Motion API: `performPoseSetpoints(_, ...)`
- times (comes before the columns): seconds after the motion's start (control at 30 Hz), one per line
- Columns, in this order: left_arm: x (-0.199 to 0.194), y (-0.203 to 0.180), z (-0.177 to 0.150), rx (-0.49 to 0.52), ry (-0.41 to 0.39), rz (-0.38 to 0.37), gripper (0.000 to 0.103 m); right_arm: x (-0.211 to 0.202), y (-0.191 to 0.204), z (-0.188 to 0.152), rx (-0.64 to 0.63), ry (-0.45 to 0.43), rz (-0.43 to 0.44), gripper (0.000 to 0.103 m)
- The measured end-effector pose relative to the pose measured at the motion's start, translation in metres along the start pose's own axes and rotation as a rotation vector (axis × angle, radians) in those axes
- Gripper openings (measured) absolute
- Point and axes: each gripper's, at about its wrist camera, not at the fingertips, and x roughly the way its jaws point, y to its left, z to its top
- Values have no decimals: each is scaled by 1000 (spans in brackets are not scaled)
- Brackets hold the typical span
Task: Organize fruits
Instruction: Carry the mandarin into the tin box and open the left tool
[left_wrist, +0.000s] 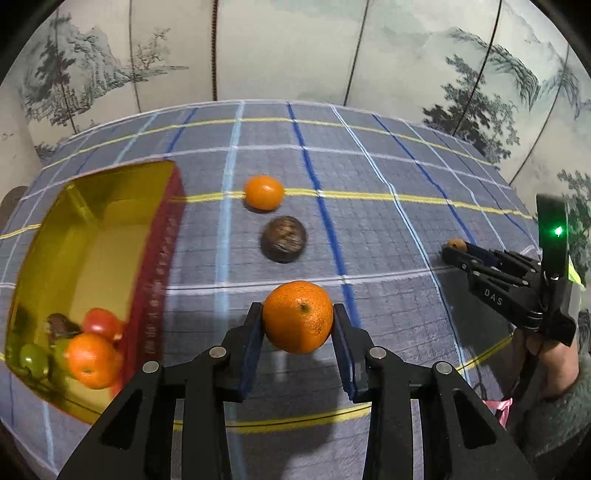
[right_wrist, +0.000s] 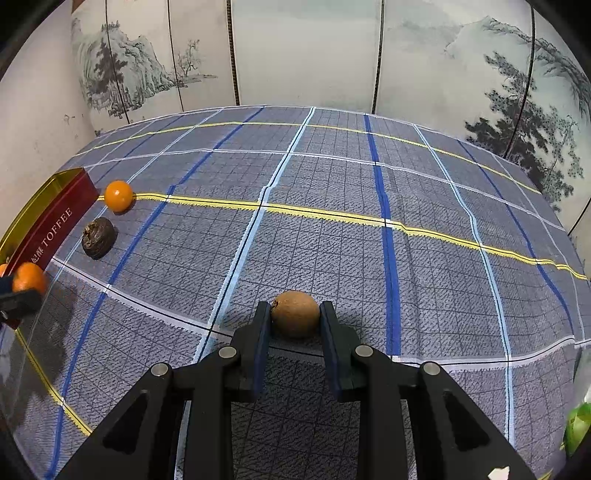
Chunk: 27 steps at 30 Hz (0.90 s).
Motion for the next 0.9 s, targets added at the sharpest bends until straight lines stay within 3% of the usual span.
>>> performPoseSetpoints(0.43, -26, 83, 17, -91, -78, 176, 37, 0, 1, 0, 0, 0, 0, 25)
performPoseSetpoints(0.73, -8, 138, 16, -143, -31, 289, 37, 0, 1, 0, 0, 0, -1, 25)
performPoseSetpoints(0.9, 2, 157, 11, -167, 2, 296, 37, 0, 1, 0, 0, 0, -1, 25)
